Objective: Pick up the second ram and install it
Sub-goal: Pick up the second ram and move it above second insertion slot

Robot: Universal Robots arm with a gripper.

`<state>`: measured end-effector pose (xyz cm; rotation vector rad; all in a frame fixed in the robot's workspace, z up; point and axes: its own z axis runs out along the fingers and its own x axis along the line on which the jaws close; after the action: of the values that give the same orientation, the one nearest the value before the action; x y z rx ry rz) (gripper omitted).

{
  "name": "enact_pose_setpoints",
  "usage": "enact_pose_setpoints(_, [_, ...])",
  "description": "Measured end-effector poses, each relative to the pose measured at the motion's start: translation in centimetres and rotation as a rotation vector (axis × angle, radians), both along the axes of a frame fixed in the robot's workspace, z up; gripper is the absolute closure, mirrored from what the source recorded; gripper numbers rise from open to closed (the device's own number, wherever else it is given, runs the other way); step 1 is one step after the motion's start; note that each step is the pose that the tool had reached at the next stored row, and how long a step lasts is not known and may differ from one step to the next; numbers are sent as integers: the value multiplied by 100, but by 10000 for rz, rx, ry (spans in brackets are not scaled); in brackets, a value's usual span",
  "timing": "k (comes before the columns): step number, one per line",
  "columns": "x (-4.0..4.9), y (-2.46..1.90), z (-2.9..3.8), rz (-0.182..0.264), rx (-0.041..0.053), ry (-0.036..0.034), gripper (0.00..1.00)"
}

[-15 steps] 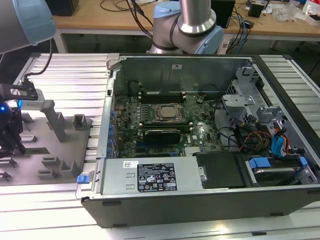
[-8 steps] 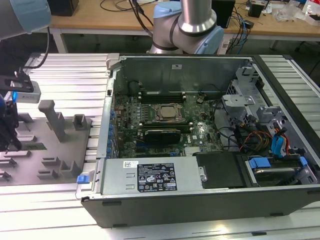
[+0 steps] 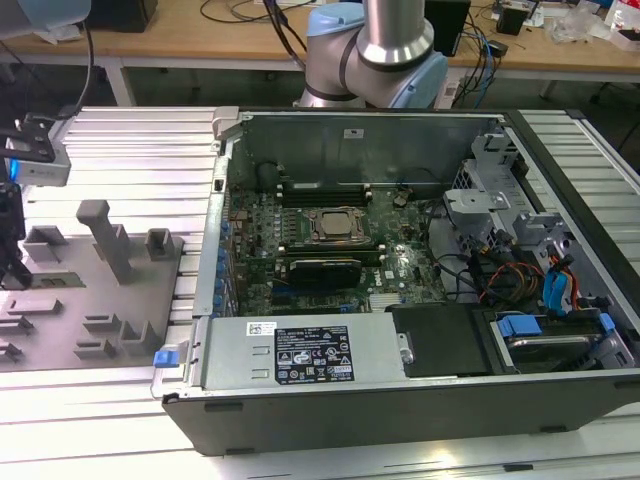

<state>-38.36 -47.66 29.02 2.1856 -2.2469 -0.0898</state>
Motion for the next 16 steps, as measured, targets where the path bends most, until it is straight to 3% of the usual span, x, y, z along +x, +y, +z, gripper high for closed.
enact_pose_setpoints(5, [0, 0, 93, 0, 0, -1, 86])
enact_pose_setpoints(6, [0, 0, 151, 1, 0, 0, 86])
enact_pose_setpoints(16, [0, 4, 413, 1, -1, 0, 86])
